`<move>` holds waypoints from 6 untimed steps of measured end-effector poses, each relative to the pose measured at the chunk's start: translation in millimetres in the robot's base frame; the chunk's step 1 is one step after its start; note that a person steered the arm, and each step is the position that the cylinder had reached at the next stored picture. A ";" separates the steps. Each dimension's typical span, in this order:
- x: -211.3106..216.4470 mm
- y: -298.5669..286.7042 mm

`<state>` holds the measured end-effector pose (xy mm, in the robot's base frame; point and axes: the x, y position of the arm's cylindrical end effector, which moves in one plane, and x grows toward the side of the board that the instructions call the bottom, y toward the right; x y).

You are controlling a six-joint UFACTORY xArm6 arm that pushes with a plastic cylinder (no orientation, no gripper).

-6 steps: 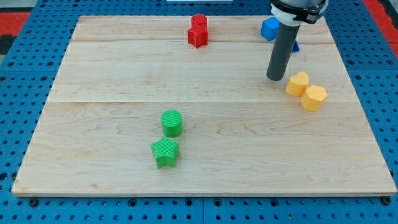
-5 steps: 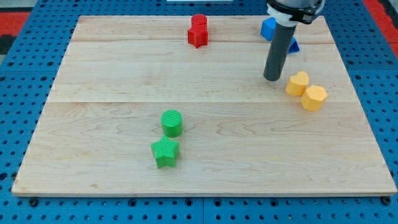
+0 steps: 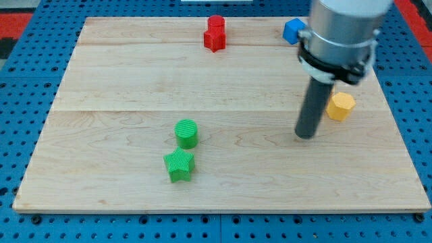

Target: Separate the red blocks from each other

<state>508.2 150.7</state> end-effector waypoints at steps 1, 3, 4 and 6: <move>5.0 61.5; 5.0 91.9; 2.1 91.9; 0.4 104.1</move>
<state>508.6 254.8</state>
